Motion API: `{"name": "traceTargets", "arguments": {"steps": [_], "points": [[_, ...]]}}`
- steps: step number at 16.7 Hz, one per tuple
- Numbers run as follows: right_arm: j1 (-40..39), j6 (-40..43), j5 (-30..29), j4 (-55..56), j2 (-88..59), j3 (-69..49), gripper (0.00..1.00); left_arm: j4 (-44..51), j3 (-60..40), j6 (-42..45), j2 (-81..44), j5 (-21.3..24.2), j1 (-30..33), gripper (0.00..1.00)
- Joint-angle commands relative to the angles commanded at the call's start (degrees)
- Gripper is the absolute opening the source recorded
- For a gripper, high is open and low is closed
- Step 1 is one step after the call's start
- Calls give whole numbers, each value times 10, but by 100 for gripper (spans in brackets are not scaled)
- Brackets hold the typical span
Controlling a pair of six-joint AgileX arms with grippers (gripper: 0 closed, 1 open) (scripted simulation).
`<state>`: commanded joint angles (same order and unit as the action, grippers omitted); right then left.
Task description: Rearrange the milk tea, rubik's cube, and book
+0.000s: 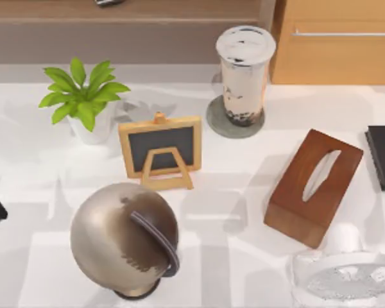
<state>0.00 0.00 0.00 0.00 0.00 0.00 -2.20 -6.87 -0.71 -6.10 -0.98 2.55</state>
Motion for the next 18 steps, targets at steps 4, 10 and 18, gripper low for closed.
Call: {"name": "traceTargets", "arguments": {"steps": [4, 10, 18], "points": [[0, 0, 0, 0, 0, 0, 100, 21, 67, 7, 60, 10, -25, 100], [0, 0, 0, 0, 0, 0, 100, 22, 69, 7, 61, 10, -25, 100], [54, 4, 53, 77, -217, -178, 100, 22, 69, 7, 61, 10, -25, 100]]}}
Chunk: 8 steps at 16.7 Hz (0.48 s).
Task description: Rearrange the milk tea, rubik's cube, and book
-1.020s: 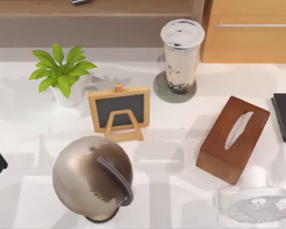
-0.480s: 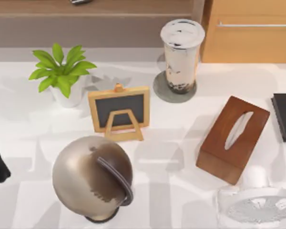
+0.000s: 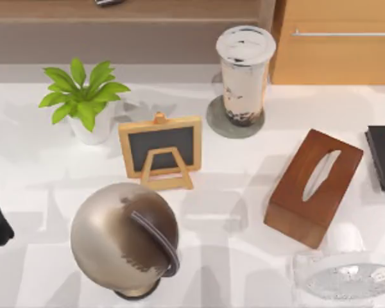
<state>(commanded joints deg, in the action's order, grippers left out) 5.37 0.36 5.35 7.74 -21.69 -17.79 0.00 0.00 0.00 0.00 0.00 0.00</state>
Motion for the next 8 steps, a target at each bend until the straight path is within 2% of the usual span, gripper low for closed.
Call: {"name": "traceTargets", "arguments": {"steps": [8], "points": [[101, 1, 90, 143, -502, -323, 100, 0, 0, 0, 0, 0, 0, 100]]}}
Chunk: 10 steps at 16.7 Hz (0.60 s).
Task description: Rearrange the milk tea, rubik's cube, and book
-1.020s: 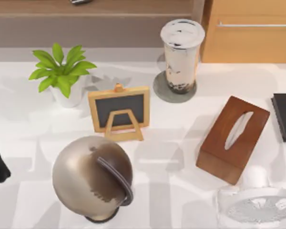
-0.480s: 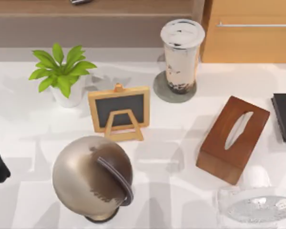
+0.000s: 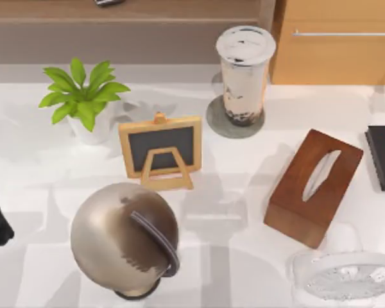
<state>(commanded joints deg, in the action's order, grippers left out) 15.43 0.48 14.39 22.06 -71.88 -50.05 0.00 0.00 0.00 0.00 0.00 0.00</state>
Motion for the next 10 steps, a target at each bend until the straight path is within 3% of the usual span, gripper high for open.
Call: {"name": "traceTargets", "arguments": {"steps": [5, 10], "points": [[54, 2, 50, 77, -270, -174, 100, 0, 0, 0, 0, 0, 0, 100], [87, 3, 81, 124, -411, -282, 100, 0, 0, 0, 0, 0, 0, 100]]}}
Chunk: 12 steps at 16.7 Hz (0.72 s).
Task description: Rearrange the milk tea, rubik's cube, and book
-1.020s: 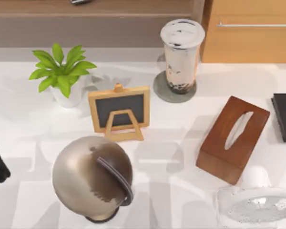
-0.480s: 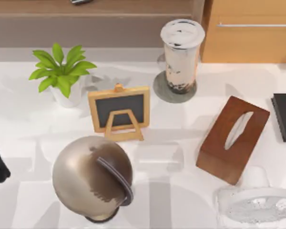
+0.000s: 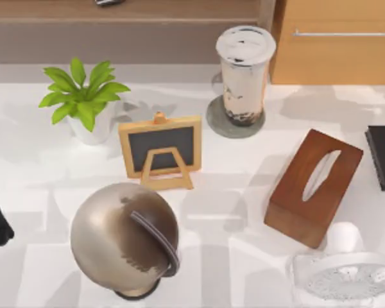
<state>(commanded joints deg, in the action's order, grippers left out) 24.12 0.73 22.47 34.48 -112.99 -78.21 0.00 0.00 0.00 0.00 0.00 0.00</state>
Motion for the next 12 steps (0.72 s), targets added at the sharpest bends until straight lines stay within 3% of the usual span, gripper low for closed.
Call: {"name": "traceTargets", "arguments": {"steps": [12], "points": [[-3, 0, -4, -8, -47, -60, 100, 0, 0, 0, 0, 0, 0, 100]]}}
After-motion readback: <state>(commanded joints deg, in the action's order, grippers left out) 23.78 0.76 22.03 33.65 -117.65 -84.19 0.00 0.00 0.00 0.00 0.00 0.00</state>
